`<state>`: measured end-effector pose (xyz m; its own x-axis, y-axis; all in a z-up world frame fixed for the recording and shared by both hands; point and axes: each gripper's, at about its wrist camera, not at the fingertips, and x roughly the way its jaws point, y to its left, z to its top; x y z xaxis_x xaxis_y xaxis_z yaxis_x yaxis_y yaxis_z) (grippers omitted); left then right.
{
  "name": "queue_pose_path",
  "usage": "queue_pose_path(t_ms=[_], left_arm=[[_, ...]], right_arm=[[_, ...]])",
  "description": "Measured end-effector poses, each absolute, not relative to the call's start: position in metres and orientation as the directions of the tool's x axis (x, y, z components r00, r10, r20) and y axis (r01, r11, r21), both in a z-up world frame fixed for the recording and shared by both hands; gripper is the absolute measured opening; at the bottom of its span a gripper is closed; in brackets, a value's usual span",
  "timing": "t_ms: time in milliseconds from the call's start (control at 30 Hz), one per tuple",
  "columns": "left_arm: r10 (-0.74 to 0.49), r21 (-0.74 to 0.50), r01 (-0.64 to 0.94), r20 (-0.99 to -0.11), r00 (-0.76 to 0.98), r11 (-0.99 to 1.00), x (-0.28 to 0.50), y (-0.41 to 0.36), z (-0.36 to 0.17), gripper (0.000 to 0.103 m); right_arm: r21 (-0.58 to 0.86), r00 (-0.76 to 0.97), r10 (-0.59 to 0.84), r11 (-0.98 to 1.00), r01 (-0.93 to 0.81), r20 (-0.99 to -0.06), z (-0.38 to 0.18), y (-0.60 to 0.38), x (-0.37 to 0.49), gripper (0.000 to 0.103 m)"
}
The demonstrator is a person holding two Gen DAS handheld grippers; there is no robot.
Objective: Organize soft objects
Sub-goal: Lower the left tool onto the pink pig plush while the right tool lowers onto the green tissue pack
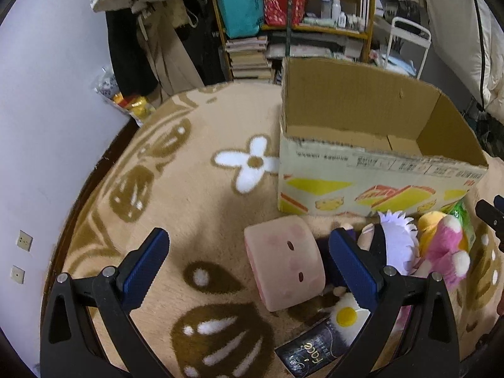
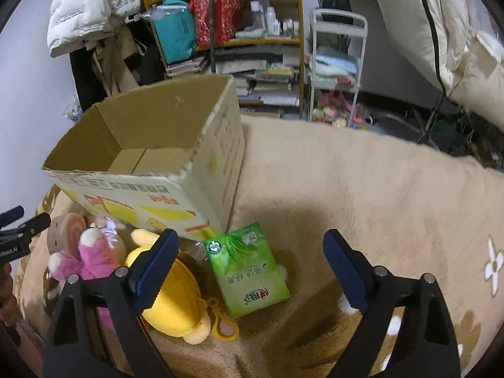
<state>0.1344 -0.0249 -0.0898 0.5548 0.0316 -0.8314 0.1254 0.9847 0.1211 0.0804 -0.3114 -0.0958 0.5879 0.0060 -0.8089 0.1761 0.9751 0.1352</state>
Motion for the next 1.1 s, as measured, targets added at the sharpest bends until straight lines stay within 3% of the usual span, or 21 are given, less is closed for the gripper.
queue_pose_path(t_ms=[267,500,767,867,967,1100], left_arm=[[0.033,0.105,0.137,-0.893,0.449,0.985,0.145,-0.027,-0.117,0.1],[0.029,0.098,0.136,-0.901,0.434,0.986,0.148,-0.027,-0.128,0.1],[-0.062,-0.017,0.117,-0.918,0.392,0.993,0.152,-0.019,-0.136,0.078],[-0.117,-0.081,0.114,-0.924,0.363,0.99,0.153,-0.02,-0.139,0.061],[-0.124,-0.092,0.106,-0.924,0.362,0.99,0.152,-0.021,-0.14,0.051],[-0.117,-0.086,0.1,-0.921,0.371,0.991,0.149,-0.02,-0.139,0.043]], right_arm=[[0.173,0.527,0.048,0.967,0.19,-0.848,-0.12,-0.321,0.087,0.097],[0.166,0.494,0.062,0.971,0.17,-0.867,-0.131,-0.319,0.089,0.085],[0.197,0.463,0.103,0.968,0.158,-0.88,-0.138,-0.317,0.088,0.082],[0.206,0.452,0.114,0.965,0.161,-0.885,-0.139,-0.319,0.089,0.081],[0.195,0.422,0.113,0.968,0.158,-0.9,-0.144,-0.319,0.093,0.066],[0.195,0.419,0.112,0.967,0.162,-0.901,-0.145,-0.322,0.094,0.065]])
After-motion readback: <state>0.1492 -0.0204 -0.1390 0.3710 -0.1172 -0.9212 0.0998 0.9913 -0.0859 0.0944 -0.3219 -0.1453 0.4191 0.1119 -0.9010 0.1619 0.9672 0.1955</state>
